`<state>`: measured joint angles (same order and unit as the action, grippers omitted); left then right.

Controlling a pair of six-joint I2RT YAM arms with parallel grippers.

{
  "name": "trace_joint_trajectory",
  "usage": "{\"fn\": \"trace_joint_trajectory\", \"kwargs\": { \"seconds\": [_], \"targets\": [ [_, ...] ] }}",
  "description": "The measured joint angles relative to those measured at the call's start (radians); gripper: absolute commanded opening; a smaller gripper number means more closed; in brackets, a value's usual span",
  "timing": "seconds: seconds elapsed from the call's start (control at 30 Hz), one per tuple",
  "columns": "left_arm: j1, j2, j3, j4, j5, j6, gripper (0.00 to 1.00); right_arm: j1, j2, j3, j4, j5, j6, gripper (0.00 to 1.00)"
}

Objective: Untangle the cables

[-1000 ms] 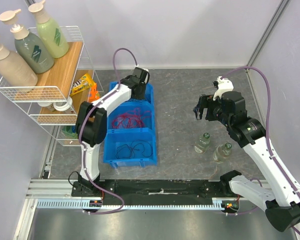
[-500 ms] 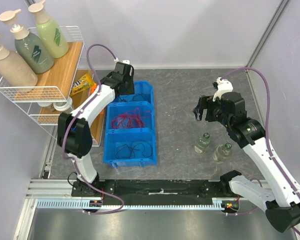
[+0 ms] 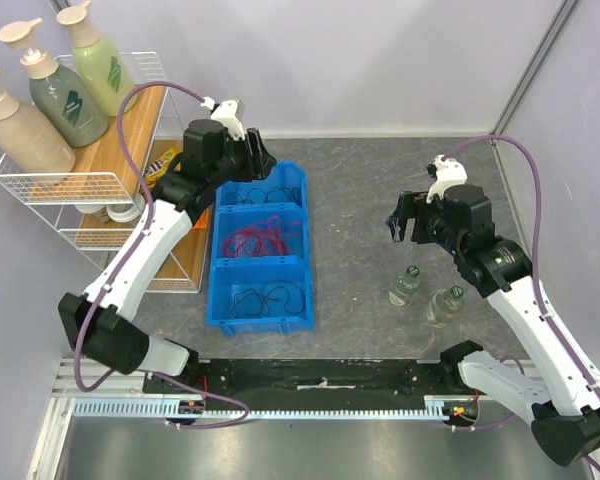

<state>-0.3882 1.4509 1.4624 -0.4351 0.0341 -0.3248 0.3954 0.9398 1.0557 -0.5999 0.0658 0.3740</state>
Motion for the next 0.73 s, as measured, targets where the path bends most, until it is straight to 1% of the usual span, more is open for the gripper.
{"fn": "trace_joint_trajectory", "kwargs": {
  "seconds": [0.1,0.3,0.37,0.4,0.47,0.6,0.73],
  "targets": [
    [0.000,-0.068,-0.045,0.070,0.122,0.006,0.70,0.000,-0.009,0.000,0.000,0.005,-0.001,0.88],
    [0.000,-0.237,-0.134,0.277,0.376,0.007,0.75,0.000,-0.071,0.000,0.002,0.038,-0.013,0.93],
    [0.000,-0.288,-0.154,0.350,0.446,0.007,0.76,0.000,-0.108,0.000,0.008,0.055,-0.021,0.95],
    [0.000,-0.317,-0.165,0.391,0.485,0.007,0.77,0.000,-0.130,0.000,0.013,0.065,-0.026,0.98],
    [0.000,-0.375,-0.190,0.475,0.551,0.008,0.78,0.000,-0.187,-0.003,0.035,0.087,-0.033,0.98],
    [-0.002,-0.487,-0.260,0.623,0.628,0.016,0.78,0.000,-0.312,-0.032,0.116,0.126,-0.047,0.98],
    [-0.002,-0.560,-0.308,0.705,0.651,0.036,0.78,0.000,-0.432,-0.079,0.193,0.165,-0.058,0.98]
  ]
}}
